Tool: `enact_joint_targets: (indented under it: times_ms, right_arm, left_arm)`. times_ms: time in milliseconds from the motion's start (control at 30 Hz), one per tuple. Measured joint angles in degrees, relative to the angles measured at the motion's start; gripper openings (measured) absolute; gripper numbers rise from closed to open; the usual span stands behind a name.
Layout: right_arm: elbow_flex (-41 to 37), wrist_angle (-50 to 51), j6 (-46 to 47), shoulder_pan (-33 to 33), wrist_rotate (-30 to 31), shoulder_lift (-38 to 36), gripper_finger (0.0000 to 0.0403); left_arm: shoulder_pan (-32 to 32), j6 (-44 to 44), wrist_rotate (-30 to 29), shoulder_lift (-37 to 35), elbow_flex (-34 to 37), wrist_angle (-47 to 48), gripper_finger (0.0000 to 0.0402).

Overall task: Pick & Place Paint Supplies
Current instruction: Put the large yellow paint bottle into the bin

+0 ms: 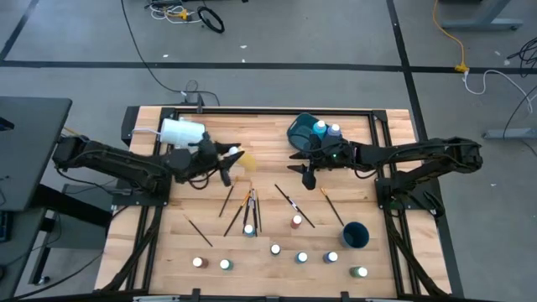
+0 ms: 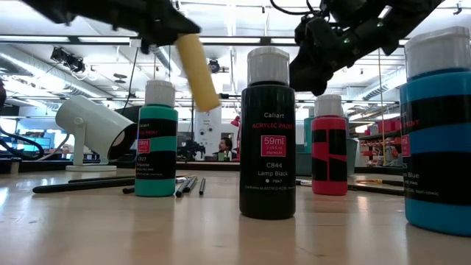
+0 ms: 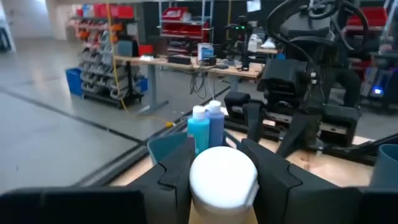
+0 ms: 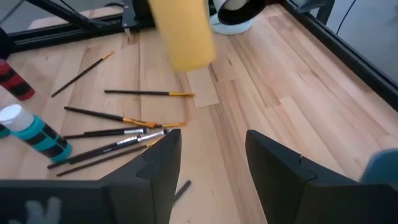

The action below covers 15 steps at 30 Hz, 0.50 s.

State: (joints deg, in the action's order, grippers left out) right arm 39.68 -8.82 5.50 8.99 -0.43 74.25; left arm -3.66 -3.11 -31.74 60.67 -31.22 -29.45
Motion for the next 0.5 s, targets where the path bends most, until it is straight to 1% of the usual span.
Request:
enact_joint_targets:
  times_ms: [100,300,400,500]
  right_arm:
    - [0.00,1.79,0.11,0.00,0.00,-1.83,0.0183]
    - [-0.02,0.33,0.05,-1.44,-0.02,-1.87,0.0183]
    - [-0.02,0.14,-0.69,-2.81,0.02,-1.63,0.0183]
    - [0.00,-1.90,-2.37,-4.63,1.84,-1.35,0.0183]
  left_arm:
    - [2.04,2.29,3.02,3.82,-3.52,0.98,0.0126]
    - [5.02,0.48,11.67,12.81,-10.16,0.52,0.0124]
    - [5.36,0.28,15.36,16.93,-13.12,0.63,0.0124]
    - [5.31,0.75,15.73,20.09,-15.51,0.62,0.0129]
